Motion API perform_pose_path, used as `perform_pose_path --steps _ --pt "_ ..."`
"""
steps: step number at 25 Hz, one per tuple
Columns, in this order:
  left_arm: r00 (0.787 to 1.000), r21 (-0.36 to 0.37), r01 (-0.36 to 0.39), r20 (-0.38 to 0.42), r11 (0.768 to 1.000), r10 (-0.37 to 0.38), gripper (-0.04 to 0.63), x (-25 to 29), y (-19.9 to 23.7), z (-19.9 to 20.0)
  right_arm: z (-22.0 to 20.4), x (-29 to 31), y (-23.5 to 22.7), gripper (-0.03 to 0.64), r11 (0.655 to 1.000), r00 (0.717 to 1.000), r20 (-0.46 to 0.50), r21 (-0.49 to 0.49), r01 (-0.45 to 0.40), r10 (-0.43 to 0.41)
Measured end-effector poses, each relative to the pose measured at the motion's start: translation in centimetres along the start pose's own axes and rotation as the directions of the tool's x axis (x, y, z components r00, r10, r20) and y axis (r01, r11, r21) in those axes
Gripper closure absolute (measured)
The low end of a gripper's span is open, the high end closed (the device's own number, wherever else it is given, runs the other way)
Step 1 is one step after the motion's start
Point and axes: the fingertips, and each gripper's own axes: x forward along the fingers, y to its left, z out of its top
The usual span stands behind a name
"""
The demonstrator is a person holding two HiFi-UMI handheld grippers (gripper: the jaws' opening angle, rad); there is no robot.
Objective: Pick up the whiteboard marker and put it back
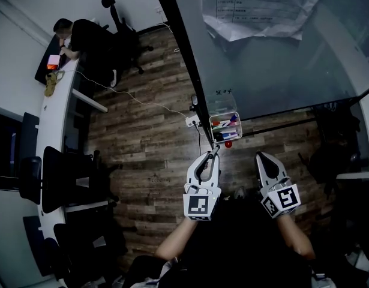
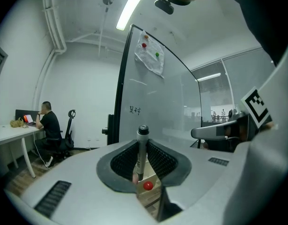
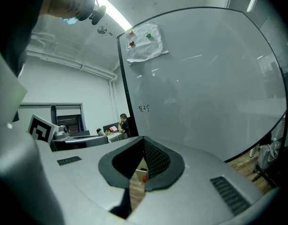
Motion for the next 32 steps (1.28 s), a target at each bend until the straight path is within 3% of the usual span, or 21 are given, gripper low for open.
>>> perform_pose_path --steps 17,32 --pt "0.999 -0.069 -0.026 0.031 0.997 0.028 0.522 -2.9 -1.2 1.1 -0.6 -1.3 1.5 0.603 1.0 1.0 -0.006 -0.002 -0.029 0.029" --pt "0.998 -0.074 -0.033 0.051 0.997 0.037 0.522 -2.7 -0.7 1.4 -0.7 -0.6 1.6 0.603 0.999 0.999 -0.009 -0.008 -0.041 0.041"
